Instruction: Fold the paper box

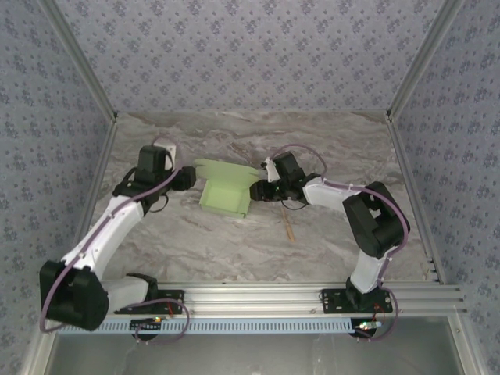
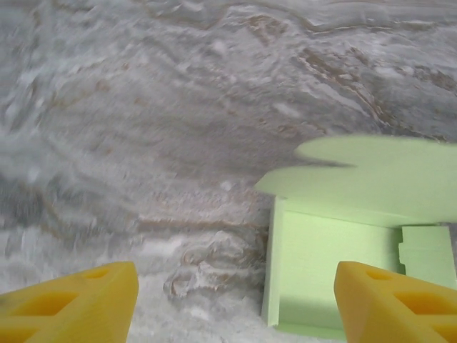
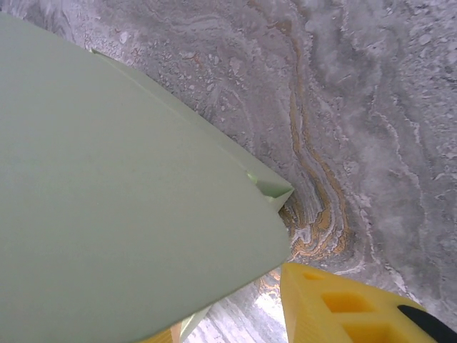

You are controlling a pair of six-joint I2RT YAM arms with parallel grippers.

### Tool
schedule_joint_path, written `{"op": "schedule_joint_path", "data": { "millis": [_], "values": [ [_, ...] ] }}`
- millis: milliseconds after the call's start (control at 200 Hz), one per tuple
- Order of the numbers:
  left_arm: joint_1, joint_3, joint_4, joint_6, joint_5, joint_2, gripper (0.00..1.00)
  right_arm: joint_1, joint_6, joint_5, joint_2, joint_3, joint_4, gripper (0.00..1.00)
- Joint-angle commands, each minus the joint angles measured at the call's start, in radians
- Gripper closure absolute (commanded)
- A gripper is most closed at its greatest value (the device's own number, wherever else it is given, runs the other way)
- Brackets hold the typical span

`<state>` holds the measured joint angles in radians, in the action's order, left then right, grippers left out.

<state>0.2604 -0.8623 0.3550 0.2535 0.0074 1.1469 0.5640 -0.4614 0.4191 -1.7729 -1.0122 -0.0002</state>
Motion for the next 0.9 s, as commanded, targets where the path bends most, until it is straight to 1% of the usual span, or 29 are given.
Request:
{"op": "schedule_joint_path", "data": {
  "millis": [0, 75, 175, 240, 305, 440, 495, 635, 705, 844, 899],
  "values": [
    [-0.033, 0.121, -0.11, 0.128, 0.08, -0.03, 0.29, 0.0, -0.026, -0.002, -0.014, -0.023, -0.006, 0.58],
    [-0.05, 0.175, -0.195, 0.153, 0.183, 0.021, 0.31, 0.0, -0.031, -0.003, -0.019, -0.029, -0.005, 0.58],
    [-0.05, 0.183, -0.322, 0.164, 0.315, 0.122, 0.35, -0.001, -0.031, -0.005, -0.031, -0.048, -0.021, 0.59],
    [-0.044, 0.166, -0.36, 0.155, 0.326, 0.177, 0.41, -0.002, -0.029, -0.008, -0.037, -0.061, -0.031, 0.59],
    [-0.03, 0.142, -0.362, 0.133, 0.321, 0.224, 0.45, -0.003, -0.028, -0.01, -0.043, -0.072, -0.043, 0.59],
    [0.005, 0.101, -0.327, 0.075, 0.236, 0.302, 0.51, -0.001, -0.02, -0.013, -0.052, -0.095, -0.06, 0.6],
    [0.015, 0.092, -0.322, 0.056, 0.219, 0.326, 0.52, -0.003, -0.017, -0.016, -0.053, -0.099, -0.064, 0.6],
    [0.062, 0.047, -0.29, 0.006, 0.129, 0.398, 0.54, -0.003, -0.008, -0.023, -0.057, -0.109, -0.076, 0.6],
    [0.084, 0.022, -0.275, 0.003, 0.096, 0.434, 0.56, -0.004, -0.008, -0.023, -0.059, -0.109, -0.077, 0.6],
    [0.108, 0.017, -0.262, 0.021, -0.026, 0.472, 0.65, -0.004, -0.004, -0.026, -0.059, -0.111, -0.088, 0.6],
    [0.112, 0.02, -0.275, 0.025, -0.037, 0.482, 0.67, -0.006, 0.0, -0.026, -0.057, -0.112, -0.094, 0.6]
  ]
}}
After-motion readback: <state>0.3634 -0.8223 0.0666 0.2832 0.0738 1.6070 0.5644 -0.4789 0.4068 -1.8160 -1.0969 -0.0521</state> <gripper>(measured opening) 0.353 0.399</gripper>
